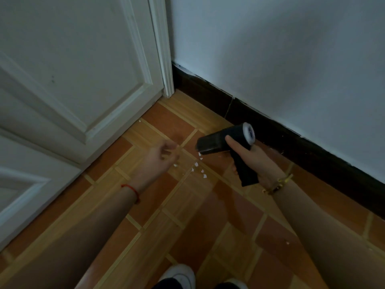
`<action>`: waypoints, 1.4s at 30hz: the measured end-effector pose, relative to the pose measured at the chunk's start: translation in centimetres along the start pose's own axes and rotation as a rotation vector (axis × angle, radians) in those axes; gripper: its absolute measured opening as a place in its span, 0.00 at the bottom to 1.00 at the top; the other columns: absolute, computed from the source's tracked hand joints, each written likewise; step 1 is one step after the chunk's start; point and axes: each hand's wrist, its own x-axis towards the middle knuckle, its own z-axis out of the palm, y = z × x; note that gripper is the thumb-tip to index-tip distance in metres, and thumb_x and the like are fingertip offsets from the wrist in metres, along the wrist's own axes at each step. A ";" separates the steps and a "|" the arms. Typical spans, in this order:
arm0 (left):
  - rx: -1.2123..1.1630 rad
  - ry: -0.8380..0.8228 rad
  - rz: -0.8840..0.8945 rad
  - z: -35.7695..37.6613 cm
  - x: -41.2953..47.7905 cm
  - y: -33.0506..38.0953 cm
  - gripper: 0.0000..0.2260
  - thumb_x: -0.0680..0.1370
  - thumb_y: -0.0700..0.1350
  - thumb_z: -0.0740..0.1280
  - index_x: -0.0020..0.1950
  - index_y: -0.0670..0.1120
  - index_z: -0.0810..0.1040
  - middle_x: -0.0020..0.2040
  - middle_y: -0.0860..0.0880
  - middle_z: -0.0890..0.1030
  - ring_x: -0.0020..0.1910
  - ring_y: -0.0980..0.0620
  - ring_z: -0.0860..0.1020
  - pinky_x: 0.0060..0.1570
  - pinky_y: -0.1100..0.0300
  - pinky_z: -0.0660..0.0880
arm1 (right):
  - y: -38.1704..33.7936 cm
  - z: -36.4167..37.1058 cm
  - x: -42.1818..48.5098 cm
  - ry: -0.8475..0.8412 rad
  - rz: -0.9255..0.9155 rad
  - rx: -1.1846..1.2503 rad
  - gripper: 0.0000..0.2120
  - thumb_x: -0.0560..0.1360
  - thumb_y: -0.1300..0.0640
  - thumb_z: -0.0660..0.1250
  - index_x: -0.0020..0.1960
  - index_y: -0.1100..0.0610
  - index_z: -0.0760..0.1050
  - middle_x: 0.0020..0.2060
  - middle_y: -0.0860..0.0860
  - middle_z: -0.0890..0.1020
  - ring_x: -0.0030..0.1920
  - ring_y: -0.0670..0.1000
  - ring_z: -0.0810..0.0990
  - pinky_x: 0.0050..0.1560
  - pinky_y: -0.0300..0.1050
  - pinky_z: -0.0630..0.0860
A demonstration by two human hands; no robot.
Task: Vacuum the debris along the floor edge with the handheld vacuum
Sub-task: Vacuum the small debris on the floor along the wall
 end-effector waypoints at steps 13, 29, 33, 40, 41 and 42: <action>0.532 -0.023 0.004 2.4 -1.3 -5.5 0.41 0.71 0.60 0.73 0.78 0.50 0.60 0.79 0.48 0.60 0.78 0.45 0.57 0.75 0.41 0.58 | 2.8 2.9 4.2 0.134 -0.273 -0.444 0.14 0.73 0.44 0.71 0.39 0.54 0.75 0.21 0.46 0.78 0.19 0.43 0.75 0.24 0.34 0.71; 0.523 -0.015 0.002 3.9 -2.5 -7.0 0.39 0.74 0.58 0.71 0.79 0.48 0.58 0.79 0.49 0.60 0.77 0.46 0.57 0.75 0.44 0.58 | 4.0 2.7 3.6 0.067 -0.300 -0.499 0.14 0.72 0.43 0.71 0.44 0.53 0.75 0.31 0.52 0.82 0.24 0.45 0.78 0.32 0.45 0.79; 0.525 -0.021 0.004 4.0 -2.6 -6.8 0.40 0.73 0.57 0.72 0.79 0.48 0.58 0.79 0.48 0.60 0.77 0.46 0.58 0.75 0.44 0.58 | 4.3 3.3 3.2 -0.025 -0.317 -0.501 0.11 0.73 0.45 0.71 0.46 0.52 0.75 0.33 0.52 0.81 0.22 0.41 0.75 0.30 0.41 0.75; 0.508 -0.030 -0.008 3.6 -2.8 -6.5 0.40 0.73 0.56 0.72 0.79 0.47 0.57 0.79 0.47 0.60 0.78 0.45 0.57 0.76 0.44 0.56 | 4.9 3.5 3.2 -0.048 -0.305 -0.527 0.16 0.72 0.42 0.70 0.54 0.50 0.74 0.36 0.47 0.80 0.24 0.35 0.76 0.32 0.38 0.72; 0.503 -0.028 -0.009 3.5 -2.9 -6.5 0.40 0.73 0.55 0.73 0.79 0.47 0.57 0.79 0.47 0.60 0.78 0.45 0.57 0.76 0.44 0.56 | 5.0 3.6 3.2 -0.044 -0.304 -0.522 0.16 0.72 0.42 0.71 0.53 0.50 0.74 0.36 0.47 0.80 0.24 0.36 0.76 0.32 0.38 0.72; 0.500 -0.024 -0.013 3.4 -2.9 -6.5 0.40 0.73 0.55 0.73 0.79 0.47 0.57 0.79 0.47 0.60 0.78 0.45 0.57 0.76 0.44 0.56 | 5.1 3.8 3.1 -0.023 -0.308 -0.506 0.15 0.72 0.43 0.71 0.52 0.50 0.73 0.36 0.46 0.80 0.25 0.37 0.76 0.32 0.37 0.72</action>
